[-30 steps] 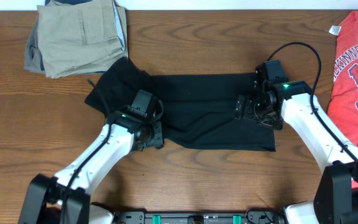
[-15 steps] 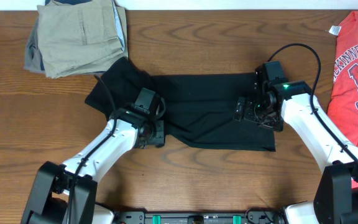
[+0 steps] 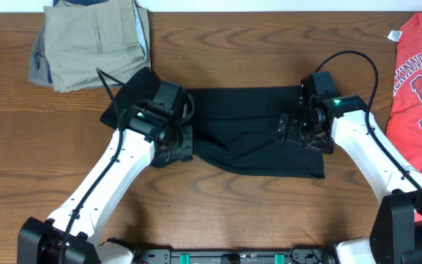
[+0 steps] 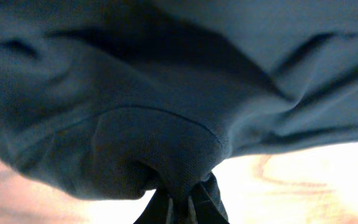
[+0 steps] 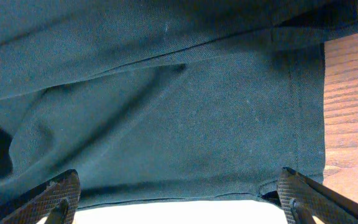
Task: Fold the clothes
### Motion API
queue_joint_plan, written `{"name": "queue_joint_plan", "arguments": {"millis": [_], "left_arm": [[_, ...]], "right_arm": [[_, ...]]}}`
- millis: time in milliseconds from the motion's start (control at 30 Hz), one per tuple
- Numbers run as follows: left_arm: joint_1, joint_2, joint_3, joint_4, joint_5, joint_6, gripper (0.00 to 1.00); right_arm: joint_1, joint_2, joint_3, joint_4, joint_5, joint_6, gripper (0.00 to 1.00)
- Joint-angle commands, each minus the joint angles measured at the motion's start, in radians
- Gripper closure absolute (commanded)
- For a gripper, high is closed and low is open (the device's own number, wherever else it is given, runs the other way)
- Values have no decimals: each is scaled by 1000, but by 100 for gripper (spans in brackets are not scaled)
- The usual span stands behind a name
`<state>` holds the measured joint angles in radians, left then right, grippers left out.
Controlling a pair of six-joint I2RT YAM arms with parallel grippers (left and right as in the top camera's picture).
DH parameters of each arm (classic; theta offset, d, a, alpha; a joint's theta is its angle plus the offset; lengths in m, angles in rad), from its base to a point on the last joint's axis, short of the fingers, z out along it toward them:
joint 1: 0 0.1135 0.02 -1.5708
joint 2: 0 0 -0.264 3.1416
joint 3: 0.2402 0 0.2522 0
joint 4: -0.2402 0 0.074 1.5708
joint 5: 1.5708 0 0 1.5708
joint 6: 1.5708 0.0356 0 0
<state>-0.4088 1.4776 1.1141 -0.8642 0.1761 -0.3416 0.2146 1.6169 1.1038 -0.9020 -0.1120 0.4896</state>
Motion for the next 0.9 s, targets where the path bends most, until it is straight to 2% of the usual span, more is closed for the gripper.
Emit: {"name": "queue_joint_plan", "arguments": {"millis": [0,33,167,200,333,467,700,733,800,867], "left_arm": [[-2,38,14,41,-13,28,93],[-2,52,13,60,-13,28,90],[-2,134,13,166,-13,44,12],[-2,156,13,192,-13,52,2],[0,208,13,221,-38,61,2],[0,185,14,146,-39,48,2],[0,37,14,-59,-39,-38,1],[0,21,14,-87,-38,-38,3],[-3,6,10,-135,-38,-38,16],[-3,7,-6,-160,-30,-38,23]], "right_arm": [[8,5,-3,-10,10,3,1],[8,5,-3,-14,10,3,1],[8,5,-3,-26,10,3,1],[8,5,-3,-27,10,3,1],[8,5,-3,-37,10,3,1],[8,5,-3,-52,10,-3,1],[8,5,-3,-39,10,-8,1],[8,5,-3,-37,10,-8,1],[8,5,-3,-34,10,-8,1],[8,5,-3,-29,10,-8,1]]}}
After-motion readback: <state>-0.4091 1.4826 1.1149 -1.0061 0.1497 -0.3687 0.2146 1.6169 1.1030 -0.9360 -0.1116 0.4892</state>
